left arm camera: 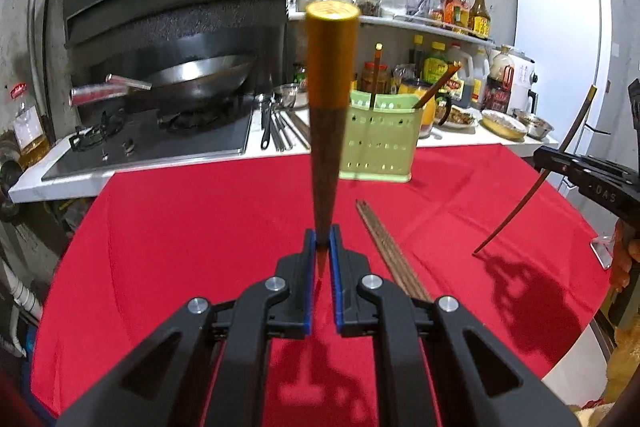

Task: Organize utensils
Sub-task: 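Lift both held chopsticks upright and carry them above the green holder, then open the right tool while the left tool opens, dropping both chopsticks into the holder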

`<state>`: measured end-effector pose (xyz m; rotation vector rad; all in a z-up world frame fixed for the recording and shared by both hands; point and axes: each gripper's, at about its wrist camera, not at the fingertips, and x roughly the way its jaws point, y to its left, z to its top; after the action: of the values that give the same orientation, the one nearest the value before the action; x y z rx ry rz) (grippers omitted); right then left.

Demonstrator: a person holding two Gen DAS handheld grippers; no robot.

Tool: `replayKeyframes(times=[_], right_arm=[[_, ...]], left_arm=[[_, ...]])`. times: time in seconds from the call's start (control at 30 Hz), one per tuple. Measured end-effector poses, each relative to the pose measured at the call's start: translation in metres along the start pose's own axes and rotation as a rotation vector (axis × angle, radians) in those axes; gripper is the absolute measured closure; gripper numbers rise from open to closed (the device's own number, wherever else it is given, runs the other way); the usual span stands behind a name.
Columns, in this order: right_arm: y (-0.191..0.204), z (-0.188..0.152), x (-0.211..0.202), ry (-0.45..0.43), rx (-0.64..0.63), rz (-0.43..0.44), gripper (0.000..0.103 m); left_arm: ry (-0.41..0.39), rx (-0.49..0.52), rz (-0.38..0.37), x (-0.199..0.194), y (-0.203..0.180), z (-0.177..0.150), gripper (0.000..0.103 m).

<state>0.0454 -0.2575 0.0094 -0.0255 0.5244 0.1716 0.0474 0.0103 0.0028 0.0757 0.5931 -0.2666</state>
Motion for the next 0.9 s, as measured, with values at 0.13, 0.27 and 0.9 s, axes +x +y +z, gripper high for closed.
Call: replayKeyframes(times=[0.13,0.27,0.9], right_arm=[[-0.008,0.017,0.003,-0.04,-0.008,-0.038,0.097],[-0.02,0.05,0.008,-0.112,-0.001,-0.069,0.097],[-0.027,0.153,0.095,-0.216,0.011,-0.022,0.096]], left_arm=[[-0.035,-0.013,-0.023,0.005,0.001,0.027,0.097],[-0.107,-0.03,-0.057,0.008,0.003,0.071,0.097],[-0.092,0.054,-0.112,0.121,-0.039,0.186,0.097]])
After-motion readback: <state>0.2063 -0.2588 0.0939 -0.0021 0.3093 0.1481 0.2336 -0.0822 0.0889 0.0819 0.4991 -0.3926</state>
